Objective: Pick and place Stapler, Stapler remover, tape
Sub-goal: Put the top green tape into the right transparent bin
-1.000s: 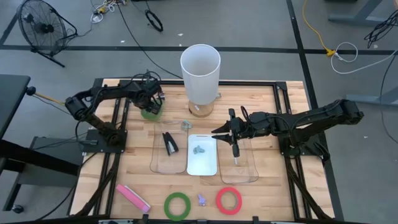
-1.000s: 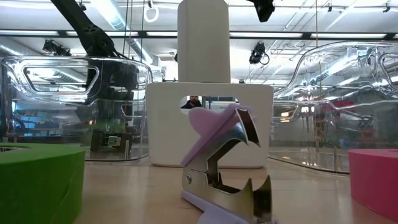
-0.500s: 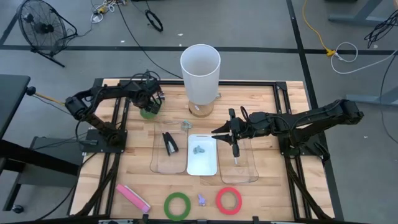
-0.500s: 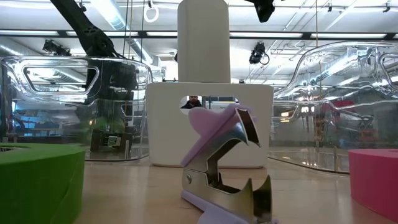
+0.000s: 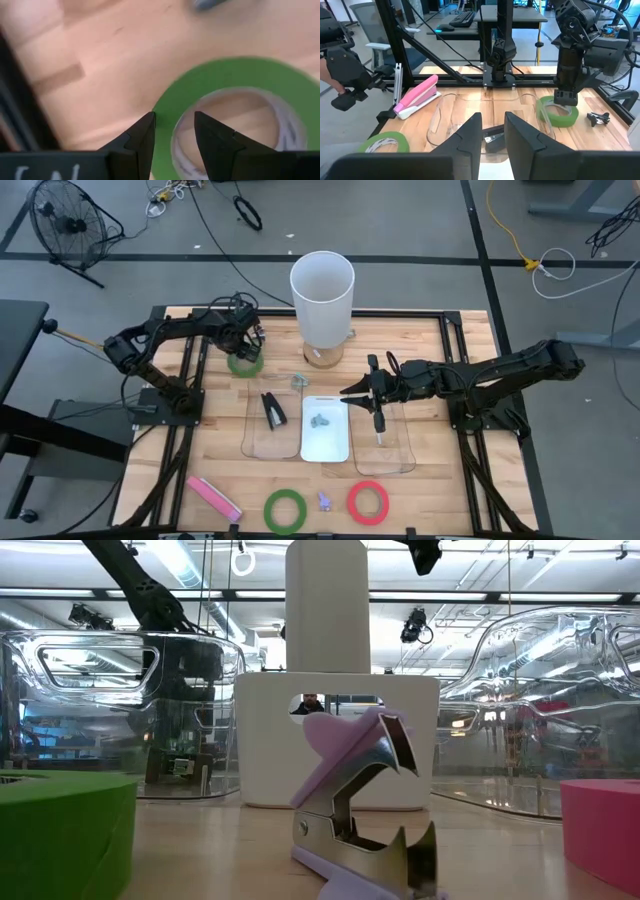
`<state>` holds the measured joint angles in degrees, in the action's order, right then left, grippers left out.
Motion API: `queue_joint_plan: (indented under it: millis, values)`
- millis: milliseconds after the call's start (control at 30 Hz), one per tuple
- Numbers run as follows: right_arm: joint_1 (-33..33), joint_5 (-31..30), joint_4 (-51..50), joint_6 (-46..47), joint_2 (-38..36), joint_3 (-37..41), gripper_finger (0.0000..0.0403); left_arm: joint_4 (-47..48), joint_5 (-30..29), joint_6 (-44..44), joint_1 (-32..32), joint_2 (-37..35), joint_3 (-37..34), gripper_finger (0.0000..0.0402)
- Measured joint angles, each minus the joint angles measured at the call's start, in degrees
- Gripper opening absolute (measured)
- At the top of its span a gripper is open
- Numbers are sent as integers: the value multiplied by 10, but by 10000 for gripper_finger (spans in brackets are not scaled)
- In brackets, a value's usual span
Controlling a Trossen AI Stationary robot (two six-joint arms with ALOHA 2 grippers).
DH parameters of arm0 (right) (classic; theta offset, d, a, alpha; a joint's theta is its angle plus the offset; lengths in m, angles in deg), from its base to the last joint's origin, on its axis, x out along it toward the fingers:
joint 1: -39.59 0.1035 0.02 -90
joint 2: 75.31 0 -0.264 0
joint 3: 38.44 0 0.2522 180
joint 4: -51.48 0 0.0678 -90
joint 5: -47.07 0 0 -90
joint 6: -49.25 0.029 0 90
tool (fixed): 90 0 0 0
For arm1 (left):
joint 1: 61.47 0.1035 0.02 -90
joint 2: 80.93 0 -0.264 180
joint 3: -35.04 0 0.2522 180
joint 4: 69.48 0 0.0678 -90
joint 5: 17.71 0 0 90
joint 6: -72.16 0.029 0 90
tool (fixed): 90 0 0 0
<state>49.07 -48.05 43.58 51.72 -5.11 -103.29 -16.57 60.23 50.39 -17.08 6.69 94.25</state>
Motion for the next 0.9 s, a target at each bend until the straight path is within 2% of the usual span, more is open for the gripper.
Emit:
queue_joint_plan:
  millis: [367,567,900]
  values:
    - [0,0,-6,0,0,0,81,-2,-8,4,0,6,6,143]
    - [0,0,-9,-1,0,0,81,4,-43,18,0,6,6,144]
    - [0,0,-9,-1,0,0,81,5,-42,25,-2,6,6,194]
